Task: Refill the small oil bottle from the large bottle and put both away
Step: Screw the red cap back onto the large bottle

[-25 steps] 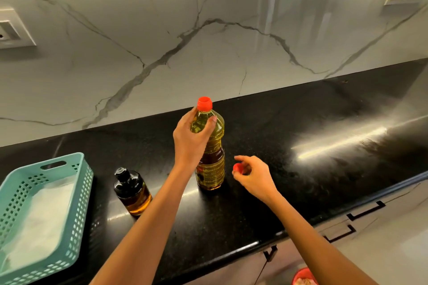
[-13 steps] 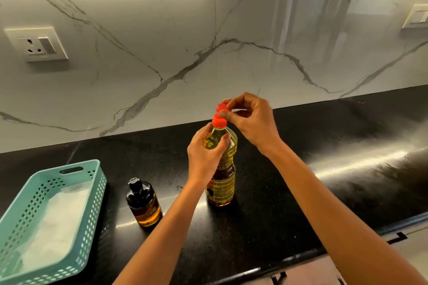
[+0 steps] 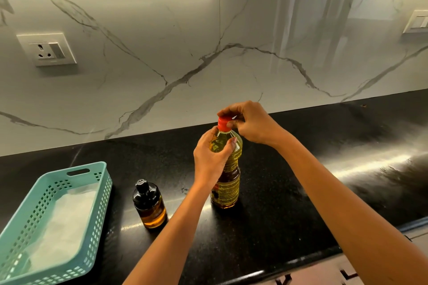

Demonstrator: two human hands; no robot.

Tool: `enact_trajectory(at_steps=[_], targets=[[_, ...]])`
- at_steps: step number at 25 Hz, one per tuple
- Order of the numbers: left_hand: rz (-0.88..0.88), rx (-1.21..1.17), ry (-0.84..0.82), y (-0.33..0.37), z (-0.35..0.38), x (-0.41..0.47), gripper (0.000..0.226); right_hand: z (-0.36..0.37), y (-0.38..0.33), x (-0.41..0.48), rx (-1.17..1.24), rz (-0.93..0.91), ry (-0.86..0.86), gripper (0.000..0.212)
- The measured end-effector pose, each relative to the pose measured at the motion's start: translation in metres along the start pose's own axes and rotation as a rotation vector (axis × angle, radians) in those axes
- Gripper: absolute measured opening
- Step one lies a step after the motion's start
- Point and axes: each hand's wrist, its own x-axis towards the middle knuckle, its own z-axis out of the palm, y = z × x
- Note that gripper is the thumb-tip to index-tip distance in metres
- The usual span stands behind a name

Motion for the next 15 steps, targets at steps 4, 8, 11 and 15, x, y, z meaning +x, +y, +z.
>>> enact_trajectory(at_steps=[4, 8, 11, 15], targets=[[0.004, 0.004, -0.009, 0.0001, -0.0010, -0.0009, 0.050, 0.0030, -0.0019, 0.0028, -0.098, 0.008, 0.021, 0.032], [-0.005, 0.019, -0.013, 0.0009, -0.0015, -0.0014, 0.049, 0.0021, 0.0007, 0.0007, -0.060, 0.018, 0.064, 0.037], [-0.005, 0.016, -0.009, 0.0034, -0.0012, -0.0023, 0.049, -0.0010, -0.0008, -0.0014, 0.043, -0.006, -0.031, 0.034], [0.017, 0.040, 0.005, 0.0039, -0.0013, -0.0027, 0.049, 0.0029, -0.0048, 0.0022, -0.066, -0.024, -0.069, 0.034]])
